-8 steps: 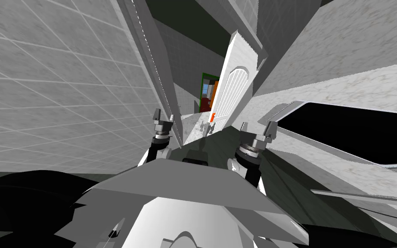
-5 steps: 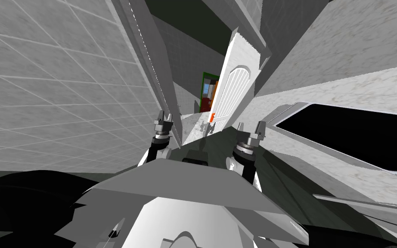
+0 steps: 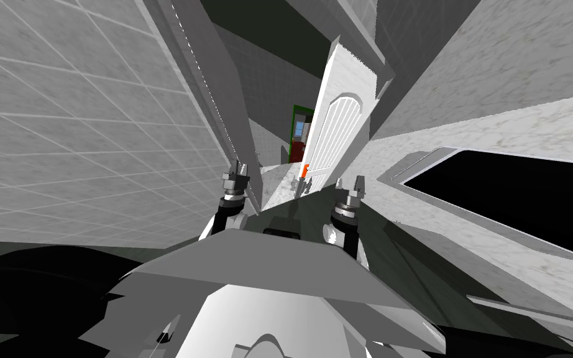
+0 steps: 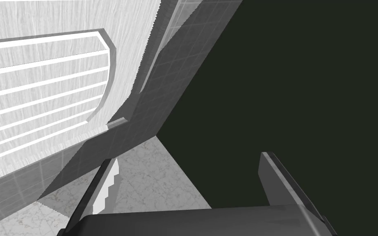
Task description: Push the door open
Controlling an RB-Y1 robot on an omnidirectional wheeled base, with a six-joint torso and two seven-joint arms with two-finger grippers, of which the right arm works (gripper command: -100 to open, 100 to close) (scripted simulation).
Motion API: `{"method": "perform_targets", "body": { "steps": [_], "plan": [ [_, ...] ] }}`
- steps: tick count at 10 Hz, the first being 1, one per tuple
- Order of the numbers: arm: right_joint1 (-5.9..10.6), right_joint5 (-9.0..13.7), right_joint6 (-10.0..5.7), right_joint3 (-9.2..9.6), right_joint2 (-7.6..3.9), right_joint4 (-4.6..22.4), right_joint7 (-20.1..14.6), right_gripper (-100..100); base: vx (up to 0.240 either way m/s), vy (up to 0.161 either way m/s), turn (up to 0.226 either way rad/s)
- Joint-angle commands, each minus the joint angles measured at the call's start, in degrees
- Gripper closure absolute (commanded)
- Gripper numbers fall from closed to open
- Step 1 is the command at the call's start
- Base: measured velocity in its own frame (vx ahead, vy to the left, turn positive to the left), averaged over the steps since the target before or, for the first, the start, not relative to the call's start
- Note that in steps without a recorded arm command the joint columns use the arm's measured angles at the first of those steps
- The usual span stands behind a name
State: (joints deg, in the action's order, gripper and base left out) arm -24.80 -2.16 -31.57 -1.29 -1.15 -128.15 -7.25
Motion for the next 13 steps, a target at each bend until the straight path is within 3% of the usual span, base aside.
{"method": "perform_targets", "body": {
  "steps": [1,10,11,13],
  "plan": [
    [1.20,-0.1,0.20,0.64,-0.22,2.3,0.2,-100,0.064,-0.105,0.051],
    [8.67,0.4,2.96,3.41,-2.09,16.0,0.5,-100,0.075,-0.104,0.064],
    [8.67,0.4,2.96,3.41,-2.09,16.1,0.5,-100,0.051,-0.068,0.028],
    [10.55,0.5,3.65,4.10,-2.39,19.5,0.6,-100,0.047,-0.068,0.062]
  ]
}}
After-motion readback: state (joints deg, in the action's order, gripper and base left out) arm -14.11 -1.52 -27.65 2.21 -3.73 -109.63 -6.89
